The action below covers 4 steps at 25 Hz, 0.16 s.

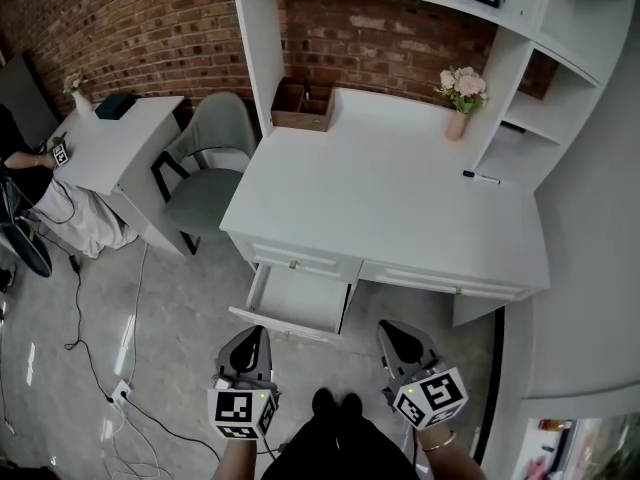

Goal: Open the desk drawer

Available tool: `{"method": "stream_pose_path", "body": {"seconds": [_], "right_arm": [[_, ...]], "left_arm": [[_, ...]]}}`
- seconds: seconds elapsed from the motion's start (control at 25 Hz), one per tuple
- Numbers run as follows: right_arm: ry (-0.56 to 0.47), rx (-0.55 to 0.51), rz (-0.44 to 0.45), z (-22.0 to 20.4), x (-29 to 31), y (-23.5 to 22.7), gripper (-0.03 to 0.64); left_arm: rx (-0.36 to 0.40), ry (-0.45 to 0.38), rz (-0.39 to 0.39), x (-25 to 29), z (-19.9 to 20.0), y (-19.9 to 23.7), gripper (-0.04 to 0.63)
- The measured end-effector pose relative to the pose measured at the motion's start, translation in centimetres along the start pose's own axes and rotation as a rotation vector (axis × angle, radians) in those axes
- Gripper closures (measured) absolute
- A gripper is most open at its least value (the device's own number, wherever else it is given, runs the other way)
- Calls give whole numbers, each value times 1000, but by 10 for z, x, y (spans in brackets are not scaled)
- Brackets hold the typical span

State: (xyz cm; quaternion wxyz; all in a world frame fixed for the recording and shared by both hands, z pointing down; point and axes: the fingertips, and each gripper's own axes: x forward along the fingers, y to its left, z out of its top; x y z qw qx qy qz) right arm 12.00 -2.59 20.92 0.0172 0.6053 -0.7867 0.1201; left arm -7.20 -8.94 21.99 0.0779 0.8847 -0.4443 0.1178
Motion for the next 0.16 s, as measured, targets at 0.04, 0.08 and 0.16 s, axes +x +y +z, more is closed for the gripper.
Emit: {"method": "stream_pose_path", "body": {"seconds": [0.04,0.08,0.16], "right_arm": [[-3,-3,-11,1,-2,0,613],[-7,-5,-21,2,-4,0,612],[-15,-8,-42,4,-9,1,613]], "left_arm": [[-1,-4,-1,-2,1,3,586],[0,-10,-3,-3,2,5,586],[2,-22,-11,-6,5,8,586]]}}
